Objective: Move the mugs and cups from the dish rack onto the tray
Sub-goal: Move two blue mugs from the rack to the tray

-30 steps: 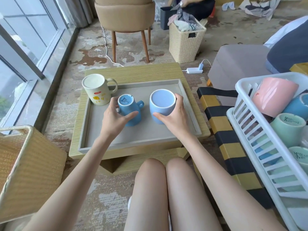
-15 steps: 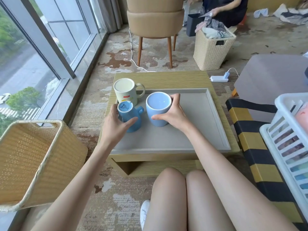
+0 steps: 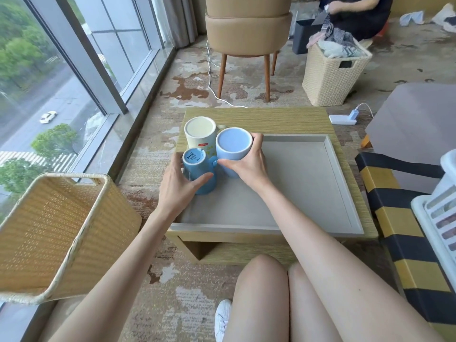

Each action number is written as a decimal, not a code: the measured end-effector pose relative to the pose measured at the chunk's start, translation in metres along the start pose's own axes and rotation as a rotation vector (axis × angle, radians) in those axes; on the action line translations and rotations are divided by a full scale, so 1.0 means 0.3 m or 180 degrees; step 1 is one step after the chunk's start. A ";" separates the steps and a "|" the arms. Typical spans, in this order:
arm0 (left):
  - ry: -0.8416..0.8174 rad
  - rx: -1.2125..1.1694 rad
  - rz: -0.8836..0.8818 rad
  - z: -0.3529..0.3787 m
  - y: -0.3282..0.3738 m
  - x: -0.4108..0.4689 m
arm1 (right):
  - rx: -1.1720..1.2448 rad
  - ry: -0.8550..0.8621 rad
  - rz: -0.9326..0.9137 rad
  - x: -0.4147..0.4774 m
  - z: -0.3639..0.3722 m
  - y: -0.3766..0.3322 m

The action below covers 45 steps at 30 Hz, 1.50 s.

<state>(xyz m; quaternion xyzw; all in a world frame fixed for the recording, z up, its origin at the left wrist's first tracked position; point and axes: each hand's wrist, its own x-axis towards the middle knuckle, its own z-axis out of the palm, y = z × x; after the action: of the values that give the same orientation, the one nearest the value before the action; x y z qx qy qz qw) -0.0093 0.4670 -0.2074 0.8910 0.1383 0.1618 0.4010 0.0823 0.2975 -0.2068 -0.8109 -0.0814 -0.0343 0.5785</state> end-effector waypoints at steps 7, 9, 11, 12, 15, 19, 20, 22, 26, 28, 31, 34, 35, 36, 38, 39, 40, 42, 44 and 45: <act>-0.0002 -0.0092 -0.0033 0.006 -0.004 -0.006 | 0.0042 0.0029 -0.0114 0.050 0.007 0.014; 0.0004 -0.0128 -0.0020 0.007 -0.006 -0.008 | 0.0055 -0.0013 -0.0147 0.060 0.009 0.015; -0.0012 -0.0142 -0.0009 0.007 -0.007 -0.008 | 0.0050 -0.0017 -0.0185 0.062 0.010 0.020; -0.0025 -0.0143 -0.0010 0.007 -0.007 -0.007 | 0.0042 -0.0009 -0.0201 0.060 0.011 0.024; -0.0080 -0.0127 0.0011 0.007 -0.006 -0.008 | 0.0036 -0.0025 -0.0199 0.056 0.012 0.024; -0.0129 -0.0067 0.0108 -0.002 -0.003 0.000 | -0.0013 -0.0085 -0.0234 0.034 -0.005 0.016; -0.0157 -0.0089 0.0110 -0.007 0.000 0.007 | -0.0038 -0.0079 -0.0253 0.019 -0.013 0.014; -0.0236 -0.0132 0.0087 -0.016 0.003 0.021 | -0.0123 0.0084 -0.0314 -0.024 -0.032 0.010; -0.0245 -0.0093 0.0053 -0.030 0.005 0.046 | -0.0510 0.0635 -0.0658 -0.115 -0.059 0.013; -0.0229 -0.0044 0.0023 -0.032 0.003 0.051 | -0.0629 0.0567 -0.0720 -0.139 -0.065 0.018; -0.0255 0.0029 0.0004 -0.026 0.004 0.047 | -0.0696 0.0276 -0.0724 -0.152 -0.066 0.022; -0.0320 0.0082 -0.0032 -0.024 0.012 0.038 | -0.0707 0.0163 -0.0676 -0.154 -0.075 0.017; -0.0343 0.0046 -0.0051 -0.027 0.021 0.034 | -0.0720 0.0128 -0.0660 -0.154 -0.082 0.012; -0.0349 -0.0020 -0.0062 -0.032 0.036 0.029 | -0.0746 0.0085 -0.0659 -0.155 -0.091 0.005; -0.0233 -0.0062 0.0078 -0.047 0.078 0.014 | -0.0817 -0.0031 -0.0699 -0.158 -0.116 -0.014; -0.0110 0.0001 0.0242 -0.056 0.105 0.005 | -0.0854 -0.0085 -0.0729 -0.161 -0.134 -0.029; 0.0020 0.0096 0.0434 -0.064 0.136 -0.004 | -0.0891 -0.0113 -0.0758 -0.166 -0.155 -0.047; 0.0182 0.0328 0.0807 -0.072 0.207 -0.020 | -0.0934 -0.0082 -0.0834 -0.180 -0.215 -0.088; 0.0138 0.0484 0.1111 -0.060 0.289 -0.035 | -0.0963 -0.0012 -0.0928 -0.201 -0.297 -0.134; 0.0055 0.0486 0.1223 -0.044 0.332 -0.044 | -0.1015 0.0015 -0.0957 -0.214 -0.346 -0.155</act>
<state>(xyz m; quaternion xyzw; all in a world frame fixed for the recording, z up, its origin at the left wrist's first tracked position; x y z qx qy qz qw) -0.0149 0.4071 -0.1259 0.9274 -0.0188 0.2320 0.2928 0.0152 0.2083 -0.1391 -0.8708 -0.1935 -0.1345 0.4315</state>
